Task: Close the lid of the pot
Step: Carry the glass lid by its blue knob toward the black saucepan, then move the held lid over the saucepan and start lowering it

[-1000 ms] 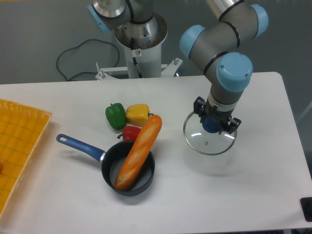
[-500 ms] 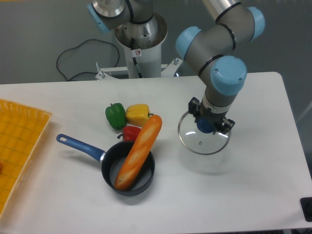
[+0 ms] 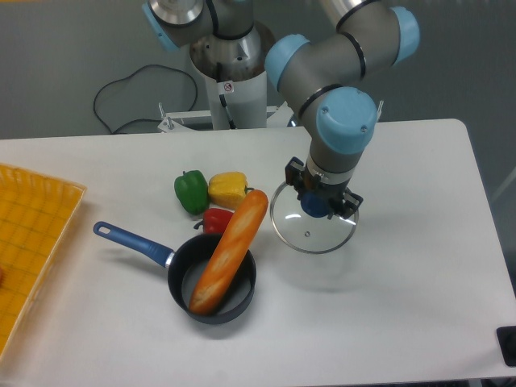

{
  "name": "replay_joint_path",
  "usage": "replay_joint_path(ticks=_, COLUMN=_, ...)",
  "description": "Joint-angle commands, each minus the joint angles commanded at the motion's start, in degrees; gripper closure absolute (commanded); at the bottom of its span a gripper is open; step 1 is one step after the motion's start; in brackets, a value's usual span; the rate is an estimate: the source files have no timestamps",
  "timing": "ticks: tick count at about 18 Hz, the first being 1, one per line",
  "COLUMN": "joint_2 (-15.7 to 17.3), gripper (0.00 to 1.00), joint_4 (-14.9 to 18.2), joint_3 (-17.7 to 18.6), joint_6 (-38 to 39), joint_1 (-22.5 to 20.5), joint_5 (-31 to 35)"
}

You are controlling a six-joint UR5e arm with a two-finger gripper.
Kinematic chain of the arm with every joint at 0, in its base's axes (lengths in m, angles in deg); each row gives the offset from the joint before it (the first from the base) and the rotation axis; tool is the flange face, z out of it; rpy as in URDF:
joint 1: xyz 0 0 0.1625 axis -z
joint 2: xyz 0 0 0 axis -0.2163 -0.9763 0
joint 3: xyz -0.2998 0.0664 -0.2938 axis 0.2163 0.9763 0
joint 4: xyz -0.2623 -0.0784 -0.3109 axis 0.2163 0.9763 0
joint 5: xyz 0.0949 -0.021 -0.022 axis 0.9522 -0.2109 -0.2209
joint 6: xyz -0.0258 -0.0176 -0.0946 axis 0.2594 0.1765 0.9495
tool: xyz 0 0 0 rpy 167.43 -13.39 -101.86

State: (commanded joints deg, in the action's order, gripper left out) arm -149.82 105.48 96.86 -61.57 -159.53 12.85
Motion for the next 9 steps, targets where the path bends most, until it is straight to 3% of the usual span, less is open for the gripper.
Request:
replay_joint_path(ticks=7, joint_2=1.32, gripper=0.55, joint_4=1.85, joint_3=-1.93, joint_6=0.35, joint_1=1.57, joint_5=0.09)
replay_joint_path(ticks=9, joint_2=1.06, gripper=0.55, joint_4=4.39, joint_3=-3.69, joint_6=0.61, joint_1=2.54, joint_5=0.09)
